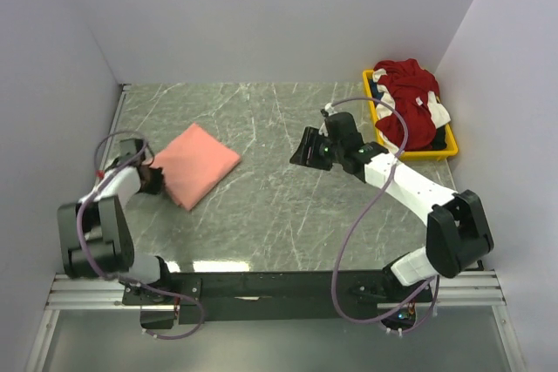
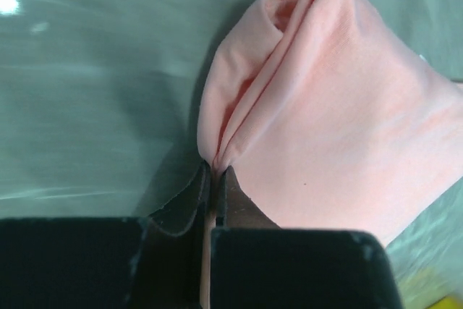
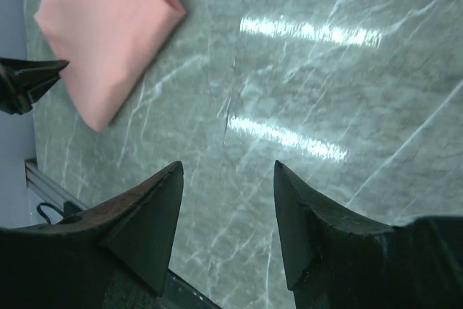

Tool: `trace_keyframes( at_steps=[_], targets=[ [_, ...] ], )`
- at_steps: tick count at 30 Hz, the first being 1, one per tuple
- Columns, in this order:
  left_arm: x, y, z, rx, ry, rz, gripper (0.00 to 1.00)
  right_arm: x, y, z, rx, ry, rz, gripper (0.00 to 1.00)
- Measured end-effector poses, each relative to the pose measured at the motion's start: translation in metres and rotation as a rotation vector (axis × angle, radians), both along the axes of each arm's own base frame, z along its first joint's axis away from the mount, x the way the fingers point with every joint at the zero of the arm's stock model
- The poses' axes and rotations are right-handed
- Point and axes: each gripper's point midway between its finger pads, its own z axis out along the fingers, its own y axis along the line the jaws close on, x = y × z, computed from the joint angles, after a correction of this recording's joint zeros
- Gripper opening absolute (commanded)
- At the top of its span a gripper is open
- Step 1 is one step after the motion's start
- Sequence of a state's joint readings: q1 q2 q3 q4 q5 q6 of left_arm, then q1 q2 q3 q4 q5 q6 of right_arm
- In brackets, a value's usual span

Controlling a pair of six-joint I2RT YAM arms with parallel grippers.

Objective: Fold and stack the t-shirts
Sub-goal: Neatly place the folded tshirt to the corner, then reset both grippers

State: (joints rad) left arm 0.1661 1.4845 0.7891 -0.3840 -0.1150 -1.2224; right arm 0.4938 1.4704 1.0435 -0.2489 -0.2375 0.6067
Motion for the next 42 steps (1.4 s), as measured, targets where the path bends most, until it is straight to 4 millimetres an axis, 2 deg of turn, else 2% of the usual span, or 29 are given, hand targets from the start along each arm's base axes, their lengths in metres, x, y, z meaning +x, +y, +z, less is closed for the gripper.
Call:
trace_keyframes(
  at_steps=[3,6,10,16,20,26,30,32,33,35,36,38,39,40,42],
  targets=[
    [-0.036,0.03,0.001,0.003,0.001,0.137,0.01,-0.017,0.003,-0.001,0.002,0.0,0.026,0.6],
    [-0.07,0.057,0.006,0.011,-0.01,0.271,0.01,-0.03,0.008,0.009,0.017,-0.025,0.055,0.6],
    [-0.098,0.082,0.015,0.032,-0.041,0.4,0.01,-0.043,0.013,0.02,0.034,-0.056,0.088,0.6],
    [-0.142,0.116,0.021,0.055,-0.054,0.596,0.01,-0.059,0.011,0.01,0.018,-0.041,0.114,0.6],
    [-0.169,0.123,0.019,0.066,-0.043,0.683,0.01,-0.068,0.007,0.002,0.004,-0.027,0.124,0.6],
    [-0.179,0.112,0.023,0.06,-0.066,0.715,0.01,-0.081,0.004,0.002,0.001,-0.032,0.144,0.6],
    [-0.183,0.109,0.032,0.071,-0.113,0.75,0.26,-0.086,0.002,0.008,0.008,-0.052,0.145,0.6],
    [-0.185,0.109,0.035,0.074,-0.128,0.767,0.32,-0.088,0.0,0.007,0.007,-0.052,0.145,0.6],
    [-0.185,0.109,0.036,0.078,-0.131,0.774,0.42,-0.088,0.0,0.006,0.004,-0.051,0.144,0.6],
    [-0.187,0.108,0.035,0.077,-0.123,0.779,0.58,-0.09,-0.002,0.003,0.0,-0.046,0.144,0.61],
    [-0.188,0.108,0.034,0.074,-0.117,0.782,0.75,-0.091,-0.002,0.002,-0.003,-0.042,0.143,0.61],
    [-0.189,0.106,0.033,0.069,-0.107,0.783,0.87,-0.092,-0.003,0.001,-0.007,-0.037,0.143,0.62],
    [-0.19,0.106,0.033,0.067,-0.102,0.783,0.96,-0.093,-0.003,0.001,-0.007,-0.038,0.143,0.62],
    [-0.191,0.106,0.034,0.07,-0.096,0.776,0.99,-0.093,-0.003,0.001,-0.007,-0.037,0.144,0.65],
    [-0.189,0.107,0.042,0.081,-0.098,0.755,0.99,-0.094,-0.004,0.002,-0.008,-0.036,0.143,0.75]
  ],
)
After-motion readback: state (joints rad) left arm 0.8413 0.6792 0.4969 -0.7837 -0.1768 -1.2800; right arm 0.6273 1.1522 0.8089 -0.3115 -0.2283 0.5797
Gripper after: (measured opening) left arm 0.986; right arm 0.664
